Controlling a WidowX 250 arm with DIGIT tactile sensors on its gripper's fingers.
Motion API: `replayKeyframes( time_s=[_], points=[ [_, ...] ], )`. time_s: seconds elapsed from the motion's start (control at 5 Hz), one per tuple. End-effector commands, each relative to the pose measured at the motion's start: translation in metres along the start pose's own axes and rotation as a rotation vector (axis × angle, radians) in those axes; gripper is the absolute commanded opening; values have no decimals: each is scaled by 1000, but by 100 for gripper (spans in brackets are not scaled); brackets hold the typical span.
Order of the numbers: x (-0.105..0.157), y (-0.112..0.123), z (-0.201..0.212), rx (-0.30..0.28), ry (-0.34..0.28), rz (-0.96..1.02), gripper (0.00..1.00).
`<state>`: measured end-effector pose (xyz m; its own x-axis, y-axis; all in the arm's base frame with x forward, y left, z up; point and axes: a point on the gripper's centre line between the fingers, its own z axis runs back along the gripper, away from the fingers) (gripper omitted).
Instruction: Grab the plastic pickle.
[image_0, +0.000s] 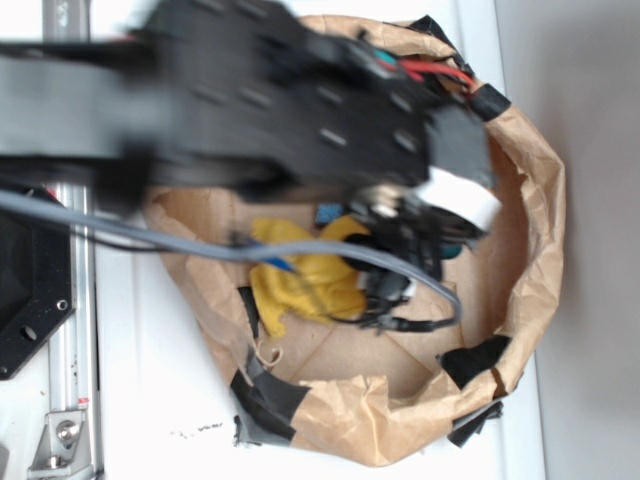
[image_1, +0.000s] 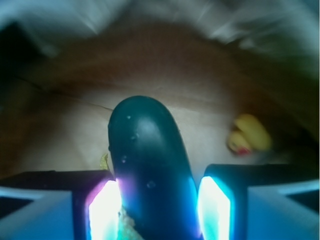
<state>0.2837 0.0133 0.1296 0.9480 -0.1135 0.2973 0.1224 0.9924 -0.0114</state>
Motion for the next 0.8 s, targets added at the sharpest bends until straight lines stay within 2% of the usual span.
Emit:
replayKeyframes(
  time_s=[0.0, 0.2, 0.6],
  points=[
    [1, -24, 58, 7, -63, 193, 0],
    [4, -24, 44, 9, -38, 206, 0],
    [4, -23, 26, 69, -5, 290, 0]
  ],
)
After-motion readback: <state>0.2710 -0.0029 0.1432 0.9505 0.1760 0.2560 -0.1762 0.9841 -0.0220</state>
